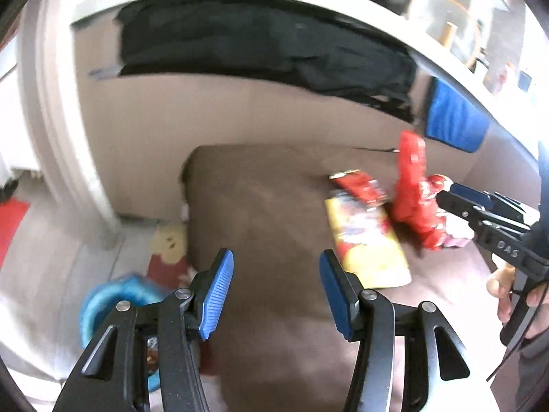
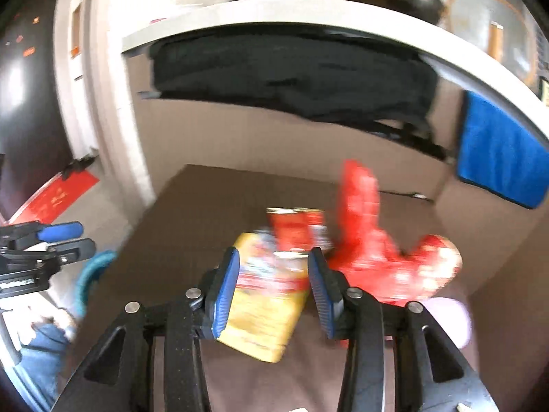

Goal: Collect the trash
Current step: 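Grasp the red plastic bag with the right tool and lift it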

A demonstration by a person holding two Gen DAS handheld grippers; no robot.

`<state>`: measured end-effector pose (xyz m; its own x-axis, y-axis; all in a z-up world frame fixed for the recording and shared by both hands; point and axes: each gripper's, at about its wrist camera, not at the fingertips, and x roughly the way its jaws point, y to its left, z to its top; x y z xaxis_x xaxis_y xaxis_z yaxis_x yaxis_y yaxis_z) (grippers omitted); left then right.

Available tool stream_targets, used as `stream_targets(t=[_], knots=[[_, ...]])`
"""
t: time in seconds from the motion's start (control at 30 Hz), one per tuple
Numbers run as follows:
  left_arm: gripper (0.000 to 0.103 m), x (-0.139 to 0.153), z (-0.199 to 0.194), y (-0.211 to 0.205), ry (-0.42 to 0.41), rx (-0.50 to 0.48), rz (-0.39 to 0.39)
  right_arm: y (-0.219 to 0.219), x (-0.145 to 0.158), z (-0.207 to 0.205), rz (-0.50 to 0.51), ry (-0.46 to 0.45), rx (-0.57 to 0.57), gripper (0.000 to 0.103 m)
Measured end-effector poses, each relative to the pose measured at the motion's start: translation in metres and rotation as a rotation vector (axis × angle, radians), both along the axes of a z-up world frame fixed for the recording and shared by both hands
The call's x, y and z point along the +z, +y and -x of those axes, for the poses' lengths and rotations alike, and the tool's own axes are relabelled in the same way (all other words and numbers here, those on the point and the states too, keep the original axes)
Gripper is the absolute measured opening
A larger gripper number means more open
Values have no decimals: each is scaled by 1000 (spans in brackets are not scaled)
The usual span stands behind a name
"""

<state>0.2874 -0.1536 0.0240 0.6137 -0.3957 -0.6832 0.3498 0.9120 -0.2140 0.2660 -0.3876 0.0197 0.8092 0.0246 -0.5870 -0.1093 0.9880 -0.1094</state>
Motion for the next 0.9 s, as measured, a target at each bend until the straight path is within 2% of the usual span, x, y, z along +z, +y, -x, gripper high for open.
stream_targets(t=[0.03,0.1,0.2,0.33,0.53,0.73,0.8,0.83,0.87,0.9], knots=[[54,1,-2,-13,11,-14,13,-12,0,1,4,0,-8,42],[63,-2,-9,-40,53,-39,54,-35,-2,-1,-7,10,-22,43],[68,-8,-14,-71,83,-61,63,-66,-7,-11,-47,41,-37,44],[70,-22,-25,-104,120,-68,41,-92,-21,-34,-85,84,-42,44],[72,-42,-43,-124,154,-37,-30,-103,-47,-75,-107,145,-6,47],[72,-54,-50,-133,166,-35,-73,-107,-61,-83,-204,162,8,48],[72,-57,-50,-134,175,-42,-69,-106,-62,-81,-228,175,12,42],[72,-57,-50,-135,178,-45,-67,-106,-62,-80,-234,180,19,32],[72,-58,-50,-137,181,-49,-64,-105,-59,-78,-232,178,17,29],[72,-59,-50,-139,188,-54,-64,-105,-56,-77,-228,170,14,19]])
